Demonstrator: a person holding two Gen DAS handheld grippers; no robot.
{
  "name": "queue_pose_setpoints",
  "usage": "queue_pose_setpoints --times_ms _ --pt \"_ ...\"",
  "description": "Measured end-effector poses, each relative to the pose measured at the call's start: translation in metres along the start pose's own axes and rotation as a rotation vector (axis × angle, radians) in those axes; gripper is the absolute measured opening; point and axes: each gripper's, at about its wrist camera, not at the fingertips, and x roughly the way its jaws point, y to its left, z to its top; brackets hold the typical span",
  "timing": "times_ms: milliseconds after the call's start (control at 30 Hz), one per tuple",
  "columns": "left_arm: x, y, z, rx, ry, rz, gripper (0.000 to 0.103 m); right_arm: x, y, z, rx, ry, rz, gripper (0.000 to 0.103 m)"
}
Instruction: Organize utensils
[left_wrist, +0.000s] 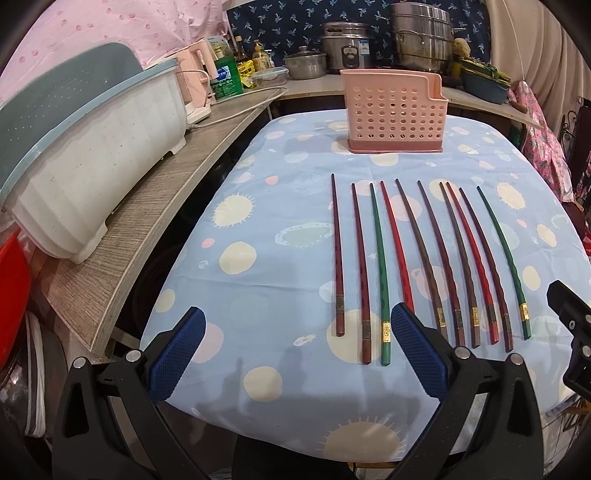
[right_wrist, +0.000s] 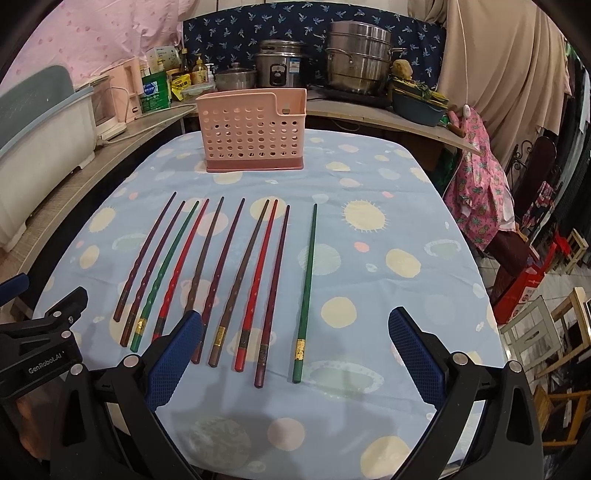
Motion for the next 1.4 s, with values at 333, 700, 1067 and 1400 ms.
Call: queue_pose_setpoints --times_ms 333,700,1067,1400 --pt "-0.005 -0.004 -0.002 0.017 -0.010 0.004 0.096 0.000 -0.003 -0.003 0.014 0.009 0.009 0.096" --pt "-0.010 -0.006 -0.009 0.024 -0.002 -0.003 0.096 -0.008 -0.002 -0.011 0.019 0.001 0.006 0.096" --pt "-0.018 -0.009 -0.017 0.041 -0.004 -0.014 0.096 -0.017 -0.001 -0.018 0.026 -0.007 0.008 0.096" --pt "-0.021 -0.011 -0.018 0.042 -0.009 -0.014 0.096 -0.023 -0.003 -0.021 0.033 -0.013 0.018 0.096"
